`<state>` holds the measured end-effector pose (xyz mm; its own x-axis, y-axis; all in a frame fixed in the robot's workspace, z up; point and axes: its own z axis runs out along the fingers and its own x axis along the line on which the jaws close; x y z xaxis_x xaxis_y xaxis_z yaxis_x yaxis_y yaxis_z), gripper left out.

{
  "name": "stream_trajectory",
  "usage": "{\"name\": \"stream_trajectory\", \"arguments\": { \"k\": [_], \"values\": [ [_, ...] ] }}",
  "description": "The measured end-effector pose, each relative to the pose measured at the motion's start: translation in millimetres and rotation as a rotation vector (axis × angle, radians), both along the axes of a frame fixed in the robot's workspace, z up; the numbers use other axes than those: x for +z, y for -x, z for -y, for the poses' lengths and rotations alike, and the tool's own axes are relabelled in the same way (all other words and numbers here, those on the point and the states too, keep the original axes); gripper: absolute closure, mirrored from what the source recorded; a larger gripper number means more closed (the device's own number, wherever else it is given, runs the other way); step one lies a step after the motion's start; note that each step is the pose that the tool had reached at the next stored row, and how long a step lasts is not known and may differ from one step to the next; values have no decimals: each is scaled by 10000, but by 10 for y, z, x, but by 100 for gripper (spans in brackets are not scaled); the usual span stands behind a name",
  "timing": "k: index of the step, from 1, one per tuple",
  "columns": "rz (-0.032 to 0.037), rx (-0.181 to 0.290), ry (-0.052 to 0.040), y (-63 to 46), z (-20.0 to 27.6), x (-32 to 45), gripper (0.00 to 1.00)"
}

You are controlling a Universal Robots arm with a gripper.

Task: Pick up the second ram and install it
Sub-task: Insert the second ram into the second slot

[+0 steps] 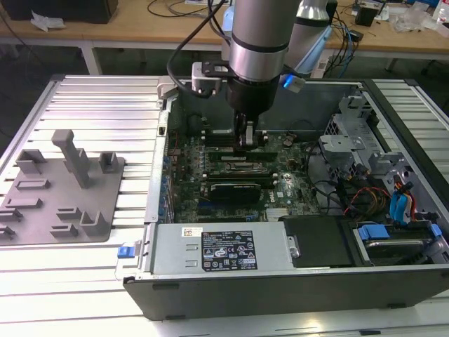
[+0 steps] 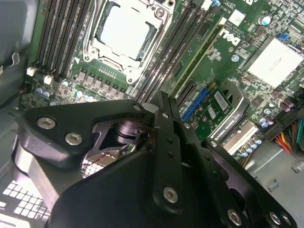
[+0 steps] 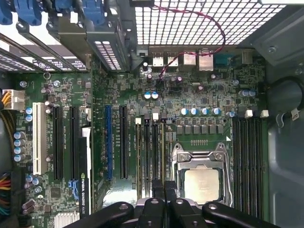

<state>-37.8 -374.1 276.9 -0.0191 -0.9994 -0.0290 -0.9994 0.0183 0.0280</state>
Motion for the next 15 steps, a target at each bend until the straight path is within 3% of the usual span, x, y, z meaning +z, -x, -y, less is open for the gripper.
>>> {"name": "stream_trajectory", "arguments": {
  "k": [15],
  "values": [
    [-1, 0, 2, 0, 0, -79, 91]
  ]
}}
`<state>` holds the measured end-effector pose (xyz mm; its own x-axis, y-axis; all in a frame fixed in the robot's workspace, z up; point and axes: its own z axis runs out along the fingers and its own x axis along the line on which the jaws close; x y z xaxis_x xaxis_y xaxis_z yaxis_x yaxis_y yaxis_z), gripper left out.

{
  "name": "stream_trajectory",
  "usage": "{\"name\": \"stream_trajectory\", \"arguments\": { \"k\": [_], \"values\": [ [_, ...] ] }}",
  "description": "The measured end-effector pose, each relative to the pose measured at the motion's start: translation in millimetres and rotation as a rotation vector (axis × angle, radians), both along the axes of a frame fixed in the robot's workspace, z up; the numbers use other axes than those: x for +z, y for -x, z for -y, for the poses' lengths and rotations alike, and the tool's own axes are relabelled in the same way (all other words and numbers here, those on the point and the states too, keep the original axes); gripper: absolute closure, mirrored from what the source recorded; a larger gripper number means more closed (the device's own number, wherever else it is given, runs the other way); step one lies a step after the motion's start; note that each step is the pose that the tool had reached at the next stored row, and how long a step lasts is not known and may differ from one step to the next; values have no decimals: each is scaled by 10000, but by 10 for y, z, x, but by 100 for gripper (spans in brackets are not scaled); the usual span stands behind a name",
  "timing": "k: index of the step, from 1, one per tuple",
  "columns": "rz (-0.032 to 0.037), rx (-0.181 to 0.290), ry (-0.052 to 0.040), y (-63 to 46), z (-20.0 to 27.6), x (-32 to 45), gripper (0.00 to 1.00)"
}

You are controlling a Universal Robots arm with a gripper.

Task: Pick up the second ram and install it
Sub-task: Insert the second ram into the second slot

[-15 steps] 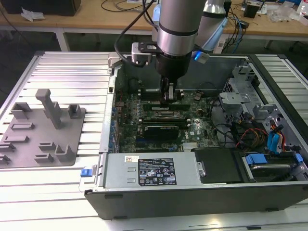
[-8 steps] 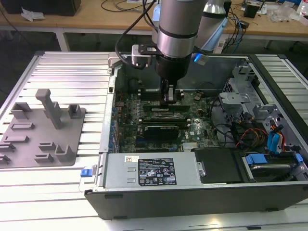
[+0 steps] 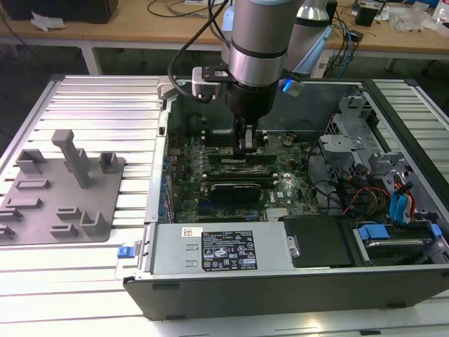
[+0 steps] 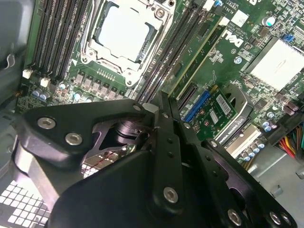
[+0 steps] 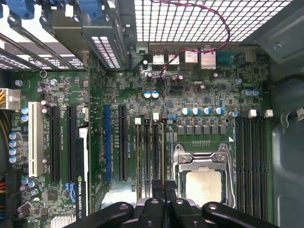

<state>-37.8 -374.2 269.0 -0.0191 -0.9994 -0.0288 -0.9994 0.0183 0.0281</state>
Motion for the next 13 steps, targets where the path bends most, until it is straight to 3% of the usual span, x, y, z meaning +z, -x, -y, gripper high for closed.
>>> {"name": "stream_trajectory", "arguments": {
  "k": [13],
  "values": [
    [0, 0, 0, 0, 0, -40, 91]
  ]
}}
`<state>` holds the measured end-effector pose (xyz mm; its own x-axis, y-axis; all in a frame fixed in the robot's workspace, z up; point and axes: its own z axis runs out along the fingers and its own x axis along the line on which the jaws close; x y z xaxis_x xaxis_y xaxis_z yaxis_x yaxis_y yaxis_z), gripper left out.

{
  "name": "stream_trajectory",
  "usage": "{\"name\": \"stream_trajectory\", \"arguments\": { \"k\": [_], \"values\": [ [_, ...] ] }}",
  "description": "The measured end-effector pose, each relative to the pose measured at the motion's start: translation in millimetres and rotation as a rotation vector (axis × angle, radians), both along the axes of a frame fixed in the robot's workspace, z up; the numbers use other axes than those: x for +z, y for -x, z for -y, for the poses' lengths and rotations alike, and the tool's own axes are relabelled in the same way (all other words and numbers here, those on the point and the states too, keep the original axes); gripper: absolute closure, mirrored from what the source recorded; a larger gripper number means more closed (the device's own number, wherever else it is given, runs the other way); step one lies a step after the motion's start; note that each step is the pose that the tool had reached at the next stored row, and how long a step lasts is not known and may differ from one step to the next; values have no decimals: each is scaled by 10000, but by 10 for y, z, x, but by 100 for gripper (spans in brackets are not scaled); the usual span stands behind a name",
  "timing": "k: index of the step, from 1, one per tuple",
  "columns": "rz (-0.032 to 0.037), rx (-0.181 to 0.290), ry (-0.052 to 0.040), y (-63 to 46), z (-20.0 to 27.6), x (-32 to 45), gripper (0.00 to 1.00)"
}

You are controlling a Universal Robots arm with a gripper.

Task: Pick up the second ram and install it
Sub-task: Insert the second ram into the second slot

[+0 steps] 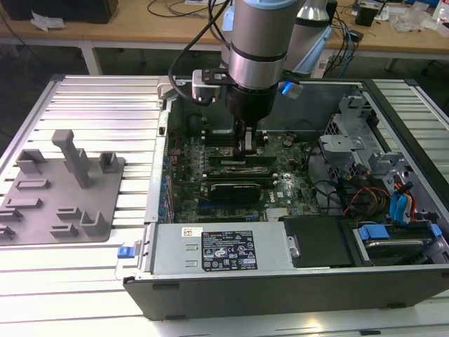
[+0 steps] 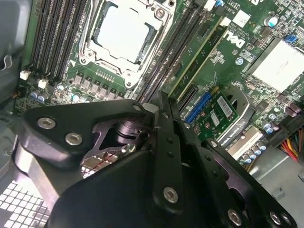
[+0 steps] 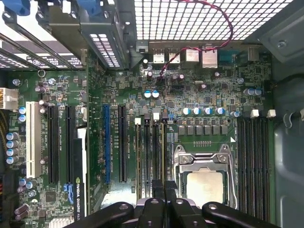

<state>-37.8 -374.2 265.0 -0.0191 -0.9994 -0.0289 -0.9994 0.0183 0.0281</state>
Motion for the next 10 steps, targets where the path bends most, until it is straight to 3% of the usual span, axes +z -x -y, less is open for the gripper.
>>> {"name": "stream_trajectory", "arguments": {
  "k": [10],
  "values": [
    [0, 0, -1, 0, 0, -52, 91]
  ]
}}
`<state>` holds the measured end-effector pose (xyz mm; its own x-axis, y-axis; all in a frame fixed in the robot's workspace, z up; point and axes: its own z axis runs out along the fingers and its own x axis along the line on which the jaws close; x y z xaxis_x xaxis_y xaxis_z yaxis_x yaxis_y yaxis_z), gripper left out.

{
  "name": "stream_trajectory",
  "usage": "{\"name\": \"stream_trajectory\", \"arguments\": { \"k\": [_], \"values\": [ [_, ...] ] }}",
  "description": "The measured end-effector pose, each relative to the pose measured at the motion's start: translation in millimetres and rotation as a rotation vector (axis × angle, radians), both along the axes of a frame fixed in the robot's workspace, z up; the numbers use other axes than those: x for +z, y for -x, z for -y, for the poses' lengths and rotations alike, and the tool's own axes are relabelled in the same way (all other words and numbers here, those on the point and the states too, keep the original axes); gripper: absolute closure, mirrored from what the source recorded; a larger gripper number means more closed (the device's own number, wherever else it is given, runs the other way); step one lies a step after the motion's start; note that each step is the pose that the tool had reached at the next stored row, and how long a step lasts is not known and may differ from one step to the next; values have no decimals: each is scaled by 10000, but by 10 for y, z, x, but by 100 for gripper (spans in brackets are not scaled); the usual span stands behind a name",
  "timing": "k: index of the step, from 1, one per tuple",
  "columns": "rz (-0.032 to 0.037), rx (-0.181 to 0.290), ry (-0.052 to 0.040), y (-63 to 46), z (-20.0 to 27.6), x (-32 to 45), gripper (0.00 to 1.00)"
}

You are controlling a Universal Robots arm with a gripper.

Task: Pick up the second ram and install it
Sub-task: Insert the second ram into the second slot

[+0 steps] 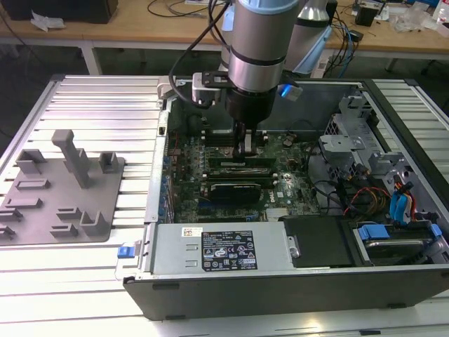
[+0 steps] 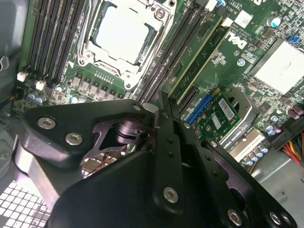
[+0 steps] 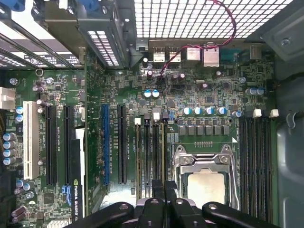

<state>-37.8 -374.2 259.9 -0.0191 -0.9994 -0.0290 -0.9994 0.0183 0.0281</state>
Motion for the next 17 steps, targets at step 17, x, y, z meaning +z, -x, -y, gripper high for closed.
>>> {"name": "stream_trajectory", "arguments": {
  "k": [17],
  "values": [
    [0, -43, 1, 0, 37, -133, 91]
  ]
}}
